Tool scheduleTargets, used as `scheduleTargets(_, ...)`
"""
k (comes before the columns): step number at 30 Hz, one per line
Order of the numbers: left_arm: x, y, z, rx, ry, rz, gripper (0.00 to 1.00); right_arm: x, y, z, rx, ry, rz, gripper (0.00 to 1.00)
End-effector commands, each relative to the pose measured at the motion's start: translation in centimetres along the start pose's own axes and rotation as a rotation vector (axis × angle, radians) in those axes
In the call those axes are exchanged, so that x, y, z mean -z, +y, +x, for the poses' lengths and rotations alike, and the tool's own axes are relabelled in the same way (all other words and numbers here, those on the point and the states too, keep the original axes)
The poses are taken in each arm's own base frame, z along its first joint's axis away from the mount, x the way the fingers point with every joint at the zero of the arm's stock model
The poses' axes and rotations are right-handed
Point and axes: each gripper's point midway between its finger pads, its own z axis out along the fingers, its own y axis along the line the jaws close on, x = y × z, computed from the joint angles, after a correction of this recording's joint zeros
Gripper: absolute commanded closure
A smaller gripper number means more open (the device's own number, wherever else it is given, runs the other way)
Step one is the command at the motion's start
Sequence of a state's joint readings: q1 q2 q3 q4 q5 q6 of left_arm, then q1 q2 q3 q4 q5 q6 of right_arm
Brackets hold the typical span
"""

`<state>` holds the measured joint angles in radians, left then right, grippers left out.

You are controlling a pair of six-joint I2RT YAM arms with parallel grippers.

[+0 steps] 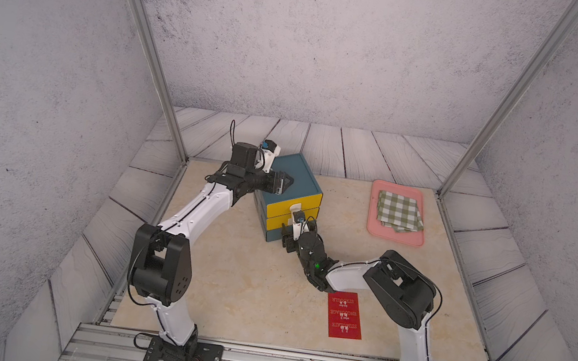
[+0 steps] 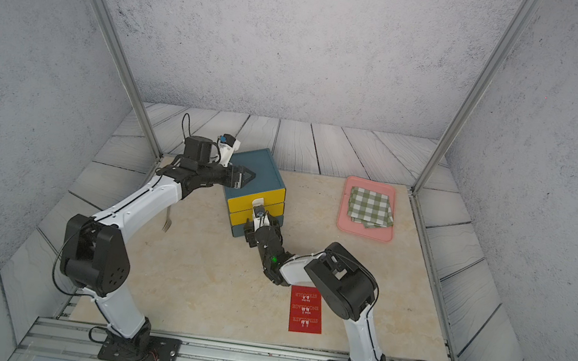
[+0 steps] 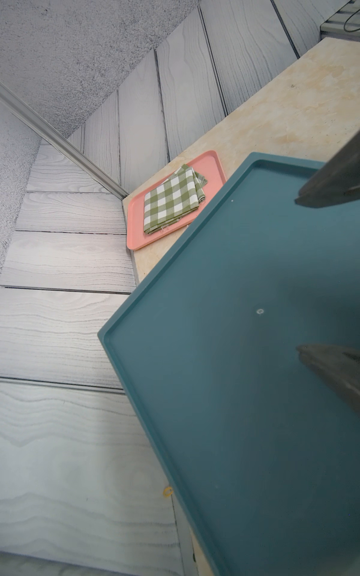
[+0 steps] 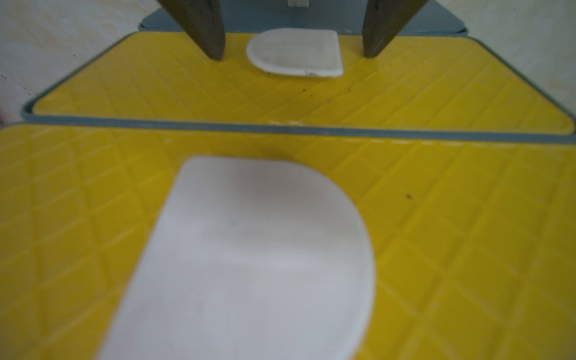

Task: Take the postcards out of the drawer
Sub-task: Open the drawer in the storage box.

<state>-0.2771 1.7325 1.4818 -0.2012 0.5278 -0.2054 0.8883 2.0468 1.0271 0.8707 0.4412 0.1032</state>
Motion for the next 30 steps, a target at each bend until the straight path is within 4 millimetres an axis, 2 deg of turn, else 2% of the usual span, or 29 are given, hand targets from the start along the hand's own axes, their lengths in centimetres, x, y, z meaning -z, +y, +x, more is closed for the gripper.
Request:
scheduleTargets(1,-1.3,0.7,5.1,0.087,0.156,-0.005,0.25,-0.5,0.0,-0.7,-0.012,-0.016,0.021,0.31)
scheduleTargets(6,-1.4,0.7,5.2,0.086,0.159,-0.006,0.25,-0.5,0.0,-1.3,-0.01,-0.029,0.026,0.38)
scheduleTargets(23,-1.4,0.4,5.2,0.083,0.159,-0.001,0.25,-0.1,-0.2,-1.6,-0.001,-0.036,0.028,0.65)
scheduleTargets(30,-1.4,0.4,5.3,0.085,0.163,-0.003,0.25,0.4,-0.4,-1.6,-0.002,-0.033,0.029,0.69)
